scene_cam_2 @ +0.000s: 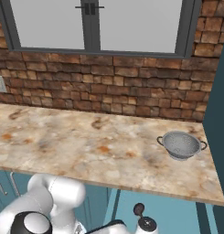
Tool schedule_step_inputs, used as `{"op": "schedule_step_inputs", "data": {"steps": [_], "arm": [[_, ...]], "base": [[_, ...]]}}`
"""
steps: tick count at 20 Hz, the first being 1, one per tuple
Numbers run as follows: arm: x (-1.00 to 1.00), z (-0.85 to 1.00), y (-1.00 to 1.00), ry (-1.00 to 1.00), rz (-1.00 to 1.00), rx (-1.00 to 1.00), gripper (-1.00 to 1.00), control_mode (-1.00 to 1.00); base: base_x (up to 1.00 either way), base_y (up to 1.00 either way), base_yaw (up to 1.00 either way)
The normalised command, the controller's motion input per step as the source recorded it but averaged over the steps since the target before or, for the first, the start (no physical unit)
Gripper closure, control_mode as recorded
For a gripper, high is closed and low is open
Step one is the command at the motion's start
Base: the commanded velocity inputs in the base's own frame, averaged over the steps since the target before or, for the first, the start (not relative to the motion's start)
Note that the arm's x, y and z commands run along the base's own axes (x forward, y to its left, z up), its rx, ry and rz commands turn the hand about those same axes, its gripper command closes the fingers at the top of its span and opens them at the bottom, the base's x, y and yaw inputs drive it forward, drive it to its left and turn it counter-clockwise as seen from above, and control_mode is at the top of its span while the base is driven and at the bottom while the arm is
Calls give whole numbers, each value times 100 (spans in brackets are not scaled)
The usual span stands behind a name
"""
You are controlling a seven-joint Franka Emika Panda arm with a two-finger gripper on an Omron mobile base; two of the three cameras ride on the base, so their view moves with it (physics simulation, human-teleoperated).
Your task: Pick the ladle from the drawer and place it on the counter.
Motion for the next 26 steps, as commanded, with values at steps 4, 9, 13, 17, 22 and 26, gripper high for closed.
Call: {"op": "schedule_step_inputs", "data": {"steps": [4, 9, 13, 17, 22, 26], "arm": [[-33, 45, -22, -13, 12, 11, -100, -100], [74, 100, -54, -19, 12, 15, -100, -100], [92, 98, -39, -13, 23, 11, -100, -100], [100, 54, -1, -8, 18, 3, -100, -100], [70, -2, 40, 5, 6, 3, -100, -100], [5, -45, 12, 18, 0, 21, -100, -100]], "base": [[0, 0, 0], [0, 0, 0], [0, 0, 0], [0, 0, 0], [0, 0, 0], [0, 0, 0]]}}
